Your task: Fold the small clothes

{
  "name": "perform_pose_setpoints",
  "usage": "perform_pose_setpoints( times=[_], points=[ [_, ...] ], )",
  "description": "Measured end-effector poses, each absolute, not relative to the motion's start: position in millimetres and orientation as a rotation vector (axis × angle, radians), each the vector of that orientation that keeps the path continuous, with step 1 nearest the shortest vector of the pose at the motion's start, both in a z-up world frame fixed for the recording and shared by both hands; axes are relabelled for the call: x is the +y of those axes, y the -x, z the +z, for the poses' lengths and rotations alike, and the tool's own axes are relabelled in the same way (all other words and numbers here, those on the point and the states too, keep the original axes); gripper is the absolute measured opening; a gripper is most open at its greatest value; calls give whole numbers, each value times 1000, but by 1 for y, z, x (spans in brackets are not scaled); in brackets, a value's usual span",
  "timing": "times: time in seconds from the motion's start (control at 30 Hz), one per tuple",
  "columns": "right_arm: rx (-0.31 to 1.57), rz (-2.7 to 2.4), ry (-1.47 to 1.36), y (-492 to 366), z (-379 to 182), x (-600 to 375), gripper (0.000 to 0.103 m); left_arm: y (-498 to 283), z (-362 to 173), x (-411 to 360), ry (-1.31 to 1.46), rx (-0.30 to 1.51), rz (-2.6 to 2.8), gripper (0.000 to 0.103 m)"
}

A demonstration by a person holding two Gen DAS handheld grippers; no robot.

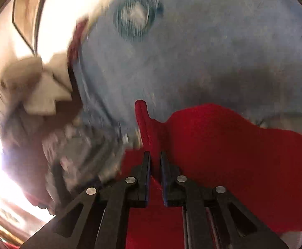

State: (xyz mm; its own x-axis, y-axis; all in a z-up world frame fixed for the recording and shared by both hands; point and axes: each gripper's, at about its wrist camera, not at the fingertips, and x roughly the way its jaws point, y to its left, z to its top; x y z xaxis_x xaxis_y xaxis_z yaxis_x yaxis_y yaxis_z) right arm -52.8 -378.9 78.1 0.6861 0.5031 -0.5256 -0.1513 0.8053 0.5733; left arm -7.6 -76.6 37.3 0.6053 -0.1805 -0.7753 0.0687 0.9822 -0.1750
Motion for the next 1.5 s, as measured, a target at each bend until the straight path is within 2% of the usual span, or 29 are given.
perform_pose_setpoints(
  times=[0.03,0.07,0.13,0.2,0.33,0.43,0.6,0.67,0.77,0.8,0.83,0.87,0.9,0.93,0.97,1.1,1.27,1.4,1.5],
  points=[
    [797,388,-515,49,60,-368,21,7,37,-77,138,913,-152,103],
    [849,388,-517,48,48,-362,34,7,37,-77,142,913,-157,103],
    [942,387,-545,51,26,-356,42,7,37,-78,152,910,-168,103],
    [923,374,-546,64,28,-362,45,8,39,-80,162,900,-186,103],
    [797,284,-514,103,56,-390,65,8,39,-93,154,892,-246,103],
    [691,220,-567,120,70,-418,68,8,39,-111,119,899,-322,103],
    [664,153,-661,119,67,-451,68,2,42,-150,21,874,-376,103],
    [665,138,-682,119,64,-459,68,-8,32,-166,4,932,-401,91],
    [657,132,-730,120,61,-469,68,-23,11,-186,-22,1060,-427,80],
    [650,138,-745,120,62,-472,68,-25,7,-191,-45,1074,-409,80],
    [646,141,-750,120,62,-474,68,-24,7,-196,-70,1050,-396,74],
    [641,134,-752,120,63,-477,68,-23,9,-201,-89,1041,-399,53],
    [634,128,-746,120,65,-479,68,-23,12,-204,-101,1039,-399,42],
    [629,123,-736,120,67,-480,68,-24,15,-205,-101,1036,-398,13],
    [624,104,-718,120,69,-481,68,-25,20,-206,-94,1042,-412,10],
    [598,58,-714,126,72,-491,68,-23,50,-193,-82,976,-419,10],
    [585,4,-703,134,74,-502,71,-17,91,-137,3,880,-356,10],
    [717,-35,-630,124,67,-494,73,-12,73,-112,15,916,-325,10],
    [788,-63,-566,119,58,-485,78,-14,44,-114,26,971,-329,10]
  ],
)
